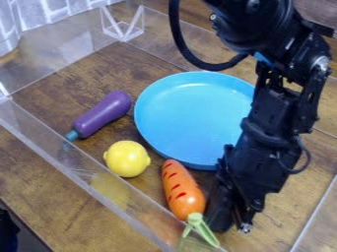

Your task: Put the carrot on the blue tray

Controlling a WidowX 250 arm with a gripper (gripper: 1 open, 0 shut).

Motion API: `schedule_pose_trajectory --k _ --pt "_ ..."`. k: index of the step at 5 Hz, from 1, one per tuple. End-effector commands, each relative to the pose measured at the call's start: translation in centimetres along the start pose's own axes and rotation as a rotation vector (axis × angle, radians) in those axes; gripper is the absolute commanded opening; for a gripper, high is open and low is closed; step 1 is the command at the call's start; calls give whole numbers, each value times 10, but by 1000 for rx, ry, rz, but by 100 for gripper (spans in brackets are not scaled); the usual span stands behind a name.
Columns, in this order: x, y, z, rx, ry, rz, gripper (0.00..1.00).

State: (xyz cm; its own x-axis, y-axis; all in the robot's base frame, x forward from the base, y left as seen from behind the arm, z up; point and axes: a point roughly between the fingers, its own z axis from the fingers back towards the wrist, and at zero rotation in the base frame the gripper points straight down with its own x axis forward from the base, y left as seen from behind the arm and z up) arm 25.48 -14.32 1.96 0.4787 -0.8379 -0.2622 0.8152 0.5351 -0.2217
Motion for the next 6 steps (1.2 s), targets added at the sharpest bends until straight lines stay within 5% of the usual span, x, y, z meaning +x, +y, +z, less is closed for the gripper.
schedule_pose_trajectory --k 1,3,4,6 --pt "8 4 22 30 -66 15 0" --pt "11 -9 30 29 -70 9 0" --pt "6 -3 29 21 -68 24 100" --pt "5 -2 23 8 -67 50 100"
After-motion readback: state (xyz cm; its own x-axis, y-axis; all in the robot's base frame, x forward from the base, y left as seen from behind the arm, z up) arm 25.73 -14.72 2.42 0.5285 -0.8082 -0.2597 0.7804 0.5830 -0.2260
